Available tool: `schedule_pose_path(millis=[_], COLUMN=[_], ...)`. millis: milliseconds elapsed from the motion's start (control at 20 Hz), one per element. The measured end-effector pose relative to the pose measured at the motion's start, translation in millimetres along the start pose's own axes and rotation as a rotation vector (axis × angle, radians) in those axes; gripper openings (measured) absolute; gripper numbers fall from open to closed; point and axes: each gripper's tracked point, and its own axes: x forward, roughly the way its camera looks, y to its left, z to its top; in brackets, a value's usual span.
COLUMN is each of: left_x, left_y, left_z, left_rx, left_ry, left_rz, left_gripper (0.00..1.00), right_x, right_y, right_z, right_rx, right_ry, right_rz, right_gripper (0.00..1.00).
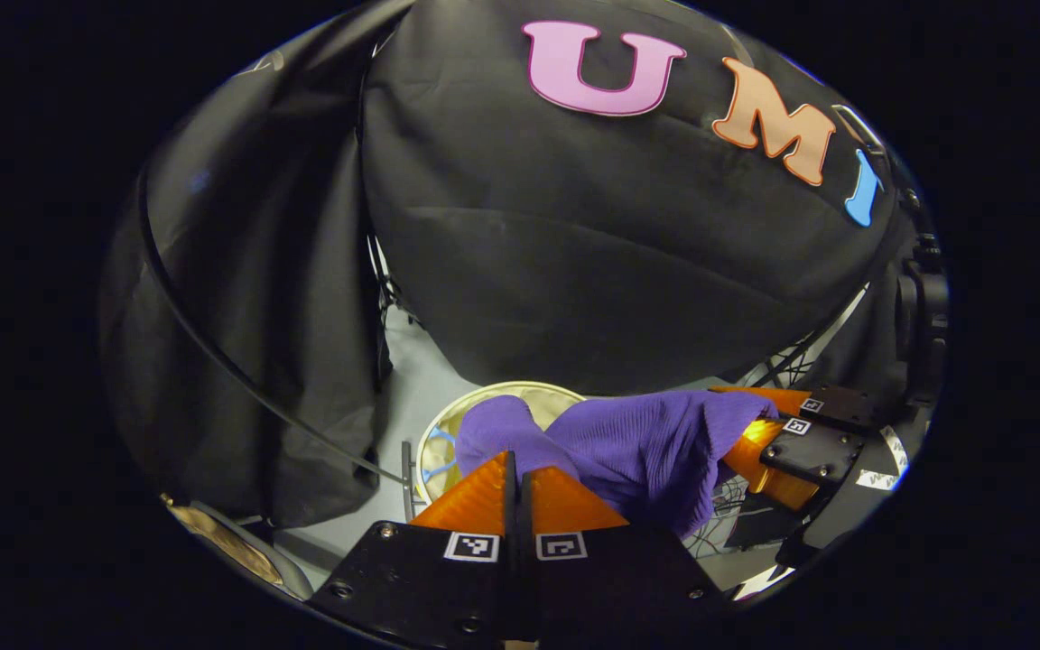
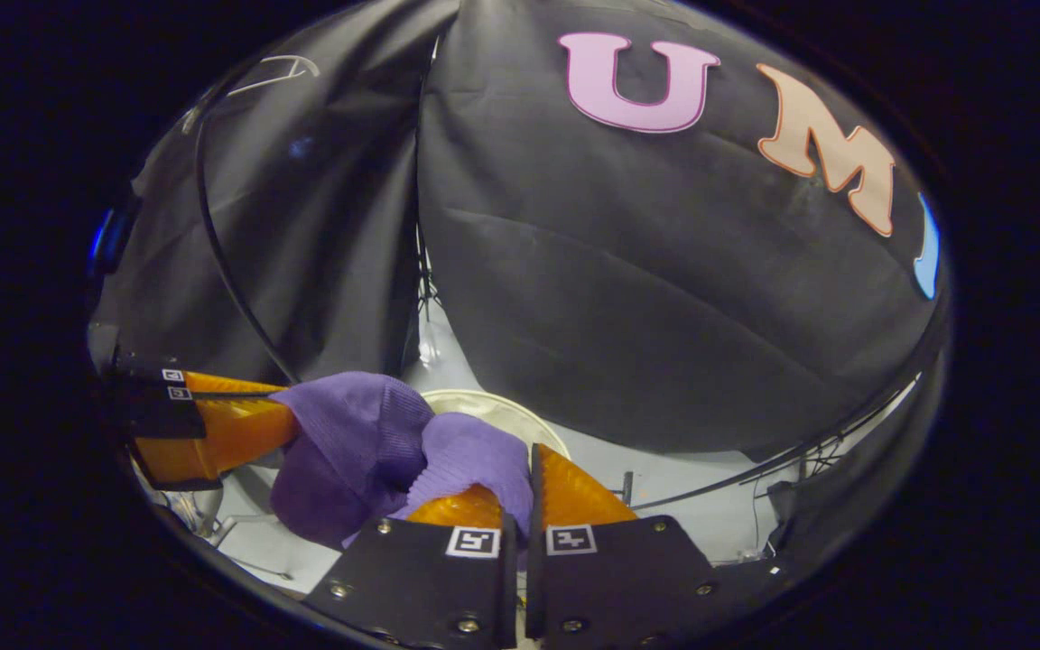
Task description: Grasp the clothes on the hanger with both hands and then place them into the laundry hamper below.
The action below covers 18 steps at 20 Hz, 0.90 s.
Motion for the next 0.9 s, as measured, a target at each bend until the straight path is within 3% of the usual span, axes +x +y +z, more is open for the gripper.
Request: schedule_pose_path(millis=[400, 450, 500, 700, 750, 800, 850, 900], left_x=[0.2, 0.9, 1.6, 4.8, 3.2, 2.0, -0.8, -5.2], left_y=[-4.1, -9.2, -13.4, -18.5, -15.5, -13.9, -11.6, -11.4], left_z=[-1.5, 0.1, 2.1, 3.9, 2.4, 2.9, 4.7, 7.3], left_rx=[-0.011, -0.006, -0.005, 0.004, 0.006, 0.008, 0.008, 0.008], left_ry=[0.023, 0.022, 0.025, 0.032, 0.030, 0.026, 0.015, 0.003], left_rz=[0.010, 0.009, 0.007, 0.009, 0.012, 0.013, 0.012, 0.011], left_gripper=[0.01, 0.05, 0.01, 0.01, 0.05, 0.01, 0.05, 0.01], right_x=[-0.4, 0.7, 0.4, -1.5, -3.1, -4.7, -7.2, -10.8], right_y=[7.0, 9.3, 13.2, 15.1, 13.7, 12.9, 11.6, 10.7], right_z=[-16.6, -19.0, -23.0, -16.1, -11.8, -7.8, -2.3, 2.0], right_rx=[-0.015, -0.018, -0.023, -0.032, -0.030, -0.027, -0.022, -0.014], right_ry=[0.059, 0.067, 0.075, 0.053, 0.043, 0.032, 0.021, 0.006], right_rz=[0.026, 0.034, 0.048, 0.053, 0.049, 0.047, 0.044, 0.041], right_gripper=[0.06, 0.08, 0.09, 0.10, 0.10, 0.10, 0.10, 0.10])
